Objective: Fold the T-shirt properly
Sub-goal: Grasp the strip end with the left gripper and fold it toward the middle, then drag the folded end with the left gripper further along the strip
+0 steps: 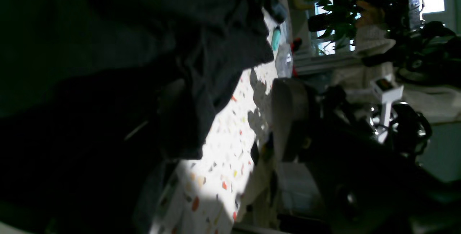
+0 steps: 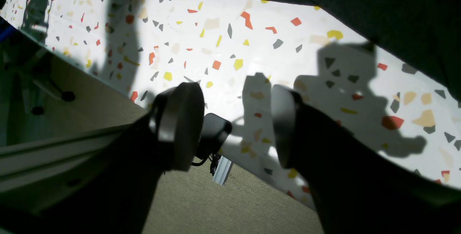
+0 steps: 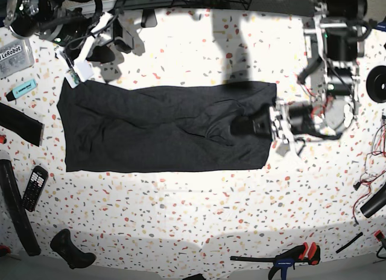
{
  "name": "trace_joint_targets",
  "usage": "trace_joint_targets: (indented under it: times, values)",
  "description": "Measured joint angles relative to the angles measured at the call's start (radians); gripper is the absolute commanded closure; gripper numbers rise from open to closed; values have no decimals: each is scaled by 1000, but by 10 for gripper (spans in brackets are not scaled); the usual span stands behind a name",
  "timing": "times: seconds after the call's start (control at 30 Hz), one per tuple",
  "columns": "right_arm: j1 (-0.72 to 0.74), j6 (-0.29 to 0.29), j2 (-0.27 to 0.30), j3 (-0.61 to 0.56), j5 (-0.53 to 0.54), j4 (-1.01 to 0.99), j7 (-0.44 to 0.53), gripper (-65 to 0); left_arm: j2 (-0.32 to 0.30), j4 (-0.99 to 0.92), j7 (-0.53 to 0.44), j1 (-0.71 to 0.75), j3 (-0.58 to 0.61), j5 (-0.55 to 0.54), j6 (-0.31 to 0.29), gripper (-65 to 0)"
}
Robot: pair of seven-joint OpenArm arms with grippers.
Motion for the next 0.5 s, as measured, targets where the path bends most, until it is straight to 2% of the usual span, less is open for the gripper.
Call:
trace_joint_targets:
  times: [0.13,0.27,0.37,0.43,0.5]
  values:
    - [0,0,0,0,0,0,1,-329,14,0,0,41,0,-1,0,-354]
    - [0,0,0,0,0,0,3,-329,31,0,-1,52,0,-80,0,-350]
    - [0,0,0,0,0,0,6,-329,58,0,-3,53,0,-77,0,-350]
    - [1,0,0,0,0,0,6,-329,86,0,-6,55,-1,-6,0,-350]
    - [8,0,0,0,0,0,5,-329,113,0,-1,55,0,115,0,-350]
